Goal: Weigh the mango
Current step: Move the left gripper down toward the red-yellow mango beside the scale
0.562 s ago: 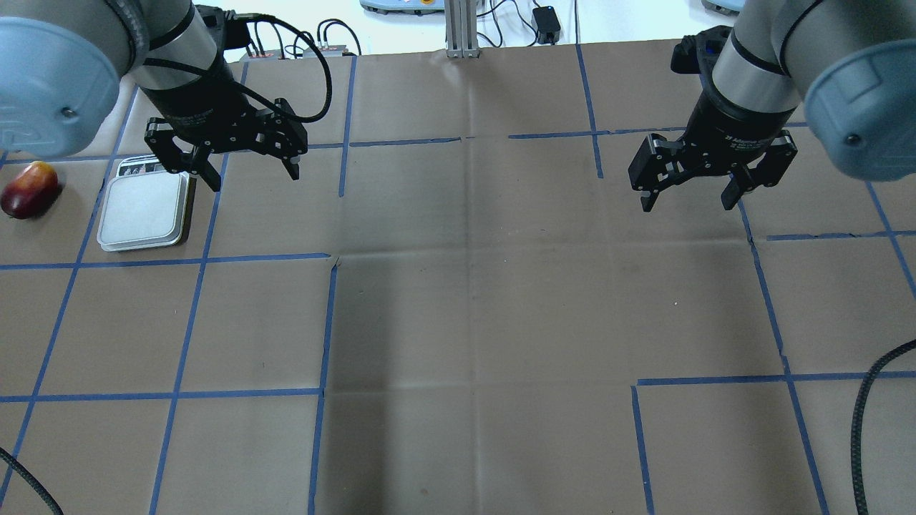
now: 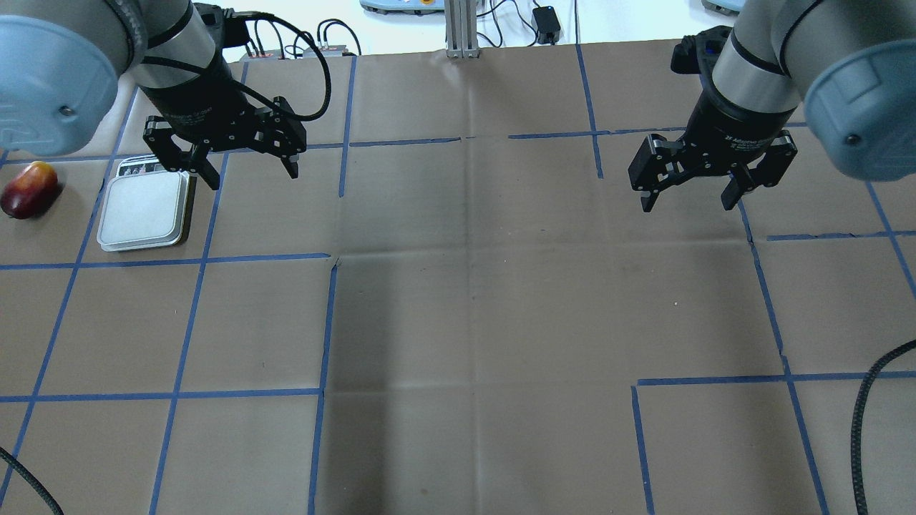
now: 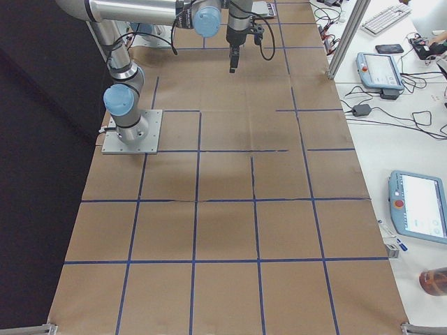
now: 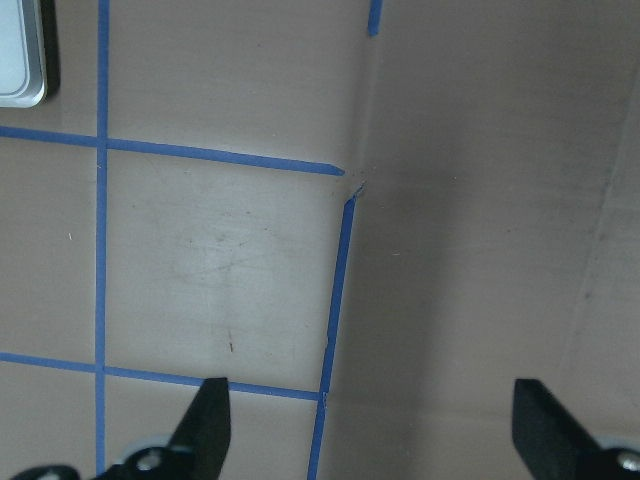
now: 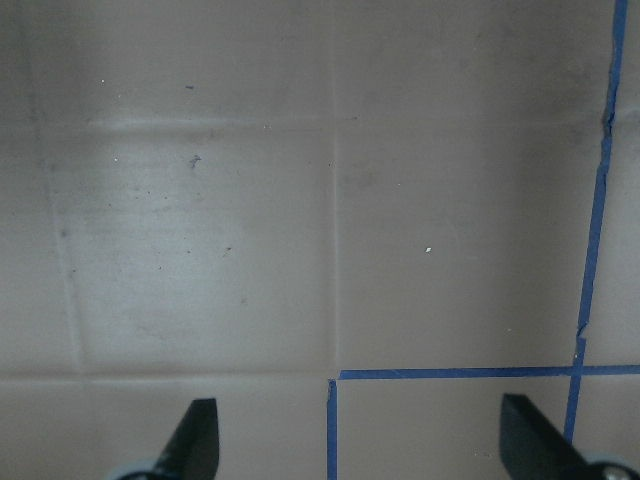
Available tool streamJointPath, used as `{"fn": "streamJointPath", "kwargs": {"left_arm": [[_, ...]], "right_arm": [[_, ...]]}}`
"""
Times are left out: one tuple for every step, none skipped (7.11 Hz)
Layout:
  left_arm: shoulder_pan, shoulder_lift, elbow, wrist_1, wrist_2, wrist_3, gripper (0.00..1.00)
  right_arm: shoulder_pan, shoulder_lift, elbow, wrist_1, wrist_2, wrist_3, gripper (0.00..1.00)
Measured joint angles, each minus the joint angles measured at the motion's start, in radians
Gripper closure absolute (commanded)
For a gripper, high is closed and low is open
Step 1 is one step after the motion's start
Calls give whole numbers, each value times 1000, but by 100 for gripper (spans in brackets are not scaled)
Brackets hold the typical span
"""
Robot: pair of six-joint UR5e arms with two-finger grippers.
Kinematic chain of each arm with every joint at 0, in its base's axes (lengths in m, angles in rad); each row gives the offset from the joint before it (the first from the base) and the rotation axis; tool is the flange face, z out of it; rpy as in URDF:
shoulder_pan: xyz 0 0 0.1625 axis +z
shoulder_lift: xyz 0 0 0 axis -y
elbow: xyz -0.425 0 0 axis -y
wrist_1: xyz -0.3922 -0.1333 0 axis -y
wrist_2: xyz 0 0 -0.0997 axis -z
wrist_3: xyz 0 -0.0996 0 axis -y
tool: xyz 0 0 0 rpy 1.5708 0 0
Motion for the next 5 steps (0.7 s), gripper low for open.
{"fn": "streamJointPath", "kwargs": {"left_arm": [[3, -5, 7, 0, 1, 2, 0], [24, -12, 16, 1, 1, 9, 0], [85, -21, 21, 4, -1, 55, 0], [184, -38, 21, 18, -3, 167, 0], [298, -73, 23, 62, -4, 312, 0]], "right_arm": [[0, 0, 0, 0, 0, 0, 0], [0, -1, 0, 0, 0, 0, 0], [0, -1, 0, 0, 0, 0, 0], [0, -1, 0, 0, 0, 0, 0], [0, 0, 0, 0, 0, 0, 0]]}}
